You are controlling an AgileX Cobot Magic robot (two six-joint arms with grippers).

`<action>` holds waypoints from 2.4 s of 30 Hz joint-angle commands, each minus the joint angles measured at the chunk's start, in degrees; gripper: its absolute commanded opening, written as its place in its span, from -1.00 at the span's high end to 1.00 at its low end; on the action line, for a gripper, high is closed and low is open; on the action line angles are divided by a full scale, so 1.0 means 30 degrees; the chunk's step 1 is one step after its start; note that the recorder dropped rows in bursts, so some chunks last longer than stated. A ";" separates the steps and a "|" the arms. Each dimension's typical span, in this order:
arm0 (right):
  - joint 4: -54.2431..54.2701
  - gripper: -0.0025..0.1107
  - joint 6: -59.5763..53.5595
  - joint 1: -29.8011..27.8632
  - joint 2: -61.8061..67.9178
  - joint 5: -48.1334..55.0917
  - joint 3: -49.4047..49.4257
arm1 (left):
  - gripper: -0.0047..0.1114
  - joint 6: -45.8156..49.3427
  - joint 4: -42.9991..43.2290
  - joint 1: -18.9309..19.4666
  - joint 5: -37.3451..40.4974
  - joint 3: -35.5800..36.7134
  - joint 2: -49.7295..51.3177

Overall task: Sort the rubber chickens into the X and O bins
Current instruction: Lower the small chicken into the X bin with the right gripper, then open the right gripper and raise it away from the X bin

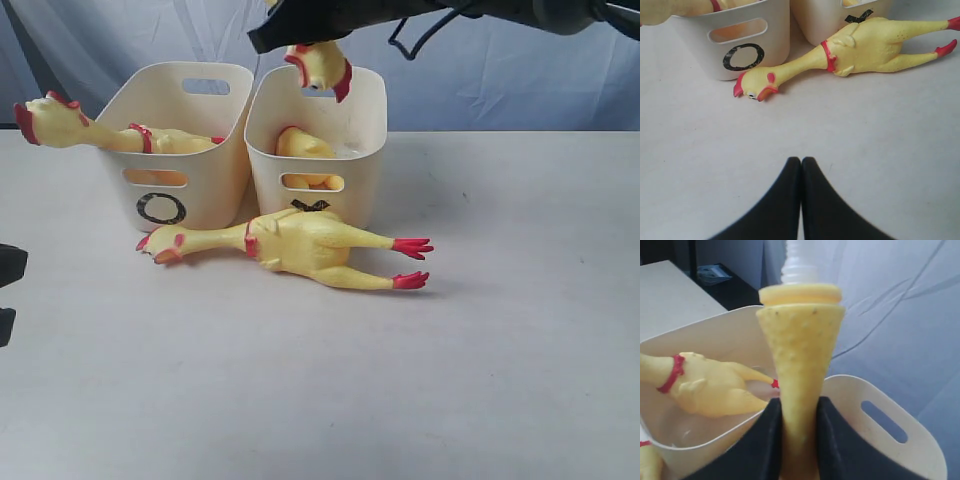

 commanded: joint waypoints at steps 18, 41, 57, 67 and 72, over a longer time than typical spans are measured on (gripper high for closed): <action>0.0106 0.97 0.0002 -0.0825 0.3888 -0.3629 -0.0079 | 0.92 -0.0105 -0.0222 -0.0020 0.0099 0.0105 -0.0187; 0.0094 -0.08 0.1835 -0.0825 0.4809 -0.1493 -0.0079 | 0.92 -0.0105 -0.0256 -0.0020 0.0136 0.0105 -0.0187; -0.5158 0.90 0.1748 -0.0825 -0.0915 0.5327 -0.0079 | 0.92 -0.0069 0.0094 -0.0020 0.0064 0.0105 -0.0187; -0.4825 0.97 0.1627 -0.0719 -0.1909 1.0627 -0.0079 | 0.92 0.0334 0.0620 -0.0020 -0.0446 0.0105 -0.0187; -0.4711 0.97 0.1627 -0.0719 -0.2113 1.2736 -0.0037 | 0.72 0.3891 0.0484 -0.0020 -0.1485 0.0105 0.0404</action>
